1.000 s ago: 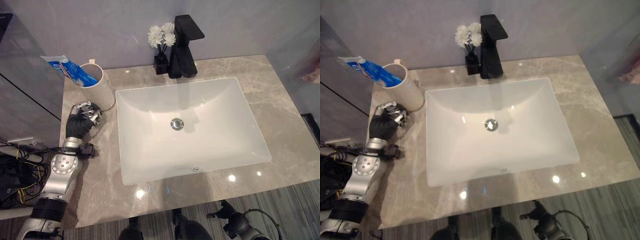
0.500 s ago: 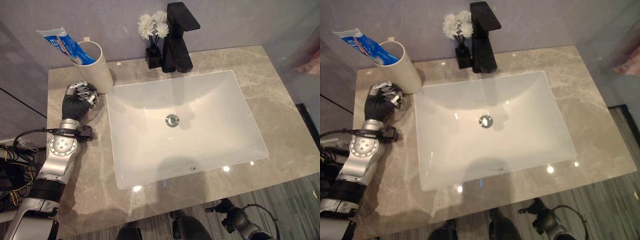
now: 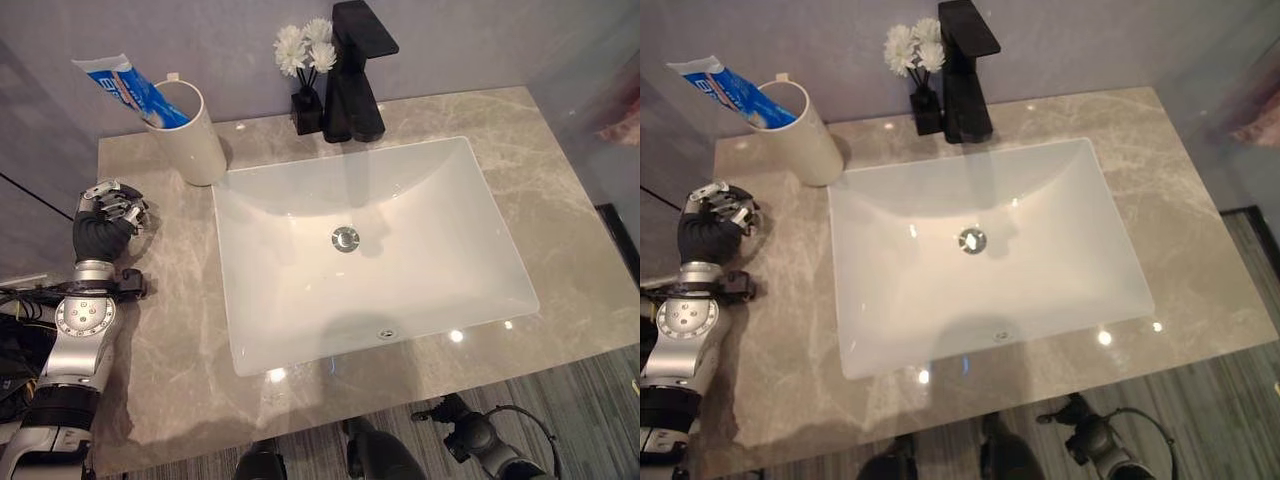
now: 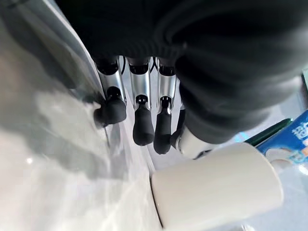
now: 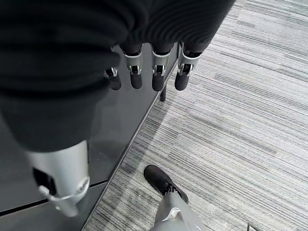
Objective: Put brush and paste in cup on sink, flatten towel.
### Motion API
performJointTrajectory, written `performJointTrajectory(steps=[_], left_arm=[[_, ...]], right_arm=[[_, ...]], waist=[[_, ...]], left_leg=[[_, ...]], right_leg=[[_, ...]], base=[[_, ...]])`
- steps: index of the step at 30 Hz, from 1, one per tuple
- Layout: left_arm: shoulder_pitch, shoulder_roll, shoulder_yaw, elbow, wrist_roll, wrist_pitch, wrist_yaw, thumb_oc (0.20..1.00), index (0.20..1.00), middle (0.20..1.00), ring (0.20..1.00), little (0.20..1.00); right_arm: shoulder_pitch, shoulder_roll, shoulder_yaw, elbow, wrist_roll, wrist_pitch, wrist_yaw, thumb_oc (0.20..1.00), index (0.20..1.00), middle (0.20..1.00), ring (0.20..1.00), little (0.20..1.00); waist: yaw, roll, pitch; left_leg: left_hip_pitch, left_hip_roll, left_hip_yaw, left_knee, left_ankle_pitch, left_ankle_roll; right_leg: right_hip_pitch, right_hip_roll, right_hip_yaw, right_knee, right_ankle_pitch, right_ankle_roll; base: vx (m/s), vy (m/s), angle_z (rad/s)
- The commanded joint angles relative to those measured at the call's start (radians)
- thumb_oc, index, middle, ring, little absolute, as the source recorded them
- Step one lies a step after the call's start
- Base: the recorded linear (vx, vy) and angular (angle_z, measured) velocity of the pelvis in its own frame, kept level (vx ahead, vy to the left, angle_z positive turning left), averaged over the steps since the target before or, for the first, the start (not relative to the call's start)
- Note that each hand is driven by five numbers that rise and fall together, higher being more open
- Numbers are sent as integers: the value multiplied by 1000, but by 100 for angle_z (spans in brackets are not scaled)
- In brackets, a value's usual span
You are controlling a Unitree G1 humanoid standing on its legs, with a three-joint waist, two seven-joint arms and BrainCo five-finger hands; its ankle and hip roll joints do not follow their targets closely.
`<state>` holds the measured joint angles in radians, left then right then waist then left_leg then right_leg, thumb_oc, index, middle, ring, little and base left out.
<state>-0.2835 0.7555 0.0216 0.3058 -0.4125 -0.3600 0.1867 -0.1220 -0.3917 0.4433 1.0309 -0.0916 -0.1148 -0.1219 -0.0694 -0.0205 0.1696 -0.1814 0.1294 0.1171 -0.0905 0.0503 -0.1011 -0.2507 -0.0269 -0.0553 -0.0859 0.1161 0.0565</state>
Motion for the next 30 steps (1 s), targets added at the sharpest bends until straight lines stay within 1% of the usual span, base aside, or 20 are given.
performJointTrajectory(steps=[1, 3, 7, 12, 22, 26, 30], left_arm=[[-112, 57, -76, 80, 16, -15, 20, 200, 200, 200, 200, 200], [-163, 65, -109, 94, 11, -13, 21, 200, 200, 200, 200, 200], [-219, 77, -143, 89, -5, -15, 20, 200, 200, 200, 200, 200], [-274, 67, -182, 102, -12, -16, 30, 200, 200, 200, 200, 200], [-394, -5, -250, 194, 4, -8, 77, 200, 200, 200, 200, 200], [-377, -18, -236, 196, 15, -8, 87, 200, 200, 200, 200, 200], [-311, -39, -204, 169, 21, -8, 86, 200, 200, 200, 200, 200]], right_arm=[[-17, -37, 20, -1, 23, -23, 8, 1000, 1000, 1000, 1000, 1000], [-22, -38, 26, 5, 27, -20, 9, 1000, 1000, 1000, 1000, 1000], [-31, -43, 38, 2, 32, -16, 12, 1000, 1000, 1000, 1000, 1000], [-38, -51, 36, -1, 45, -18, 10, 1000, 1000, 1000, 1000, 1000], [-44, -56, 38, -5, 62, -28, -3, 1000, 1000, 1000, 1000, 1000], [-42, -52, 33, 7, 65, -31, -9, 1000, 1000, 1000, 1000, 1000], [-35, -50, 21, 29, 62, -29, -11, 1000, 1000, 1000, 1000, 1000]], waist=[[-25, -28, -10], [-29, -28, -12], [-34, -30, -8], [-44, -24, -1], [-74, -11, -2], [-78, -10, -9], [-74, -9, -23]], left_leg=[[34, 9, 11, 3, -7, -10], [23, 11, 23, 3, -2, -12], [13, 19, 42, 3, 8, -16], [9, 27, 64, 3, 15, -23], [14, 45, 94, 3, 22, -38], [15, 52, 96, 3, 26, -42], [21, 55, 94, 3, 28, -44]], right_leg=[[0, -40, 93, -1, 17, 91], [-20, -36, 104, -1, 25, 93], [-45, -26, 127, -1, 31, 94], [-67, -16, 151, -1, 38, 95], [-87, 4, 171, -1, 37, 98], [-87, 8, 174, -1, 36, 98], [-79, 7, 169, -1, 31, 95]], base=[[-45, -17, -13], [-18, -11, -19], [-2, -23, -26], [9, -24, -15], [20, -27, -10], [16, -30, -5], [0, 0, 0]])
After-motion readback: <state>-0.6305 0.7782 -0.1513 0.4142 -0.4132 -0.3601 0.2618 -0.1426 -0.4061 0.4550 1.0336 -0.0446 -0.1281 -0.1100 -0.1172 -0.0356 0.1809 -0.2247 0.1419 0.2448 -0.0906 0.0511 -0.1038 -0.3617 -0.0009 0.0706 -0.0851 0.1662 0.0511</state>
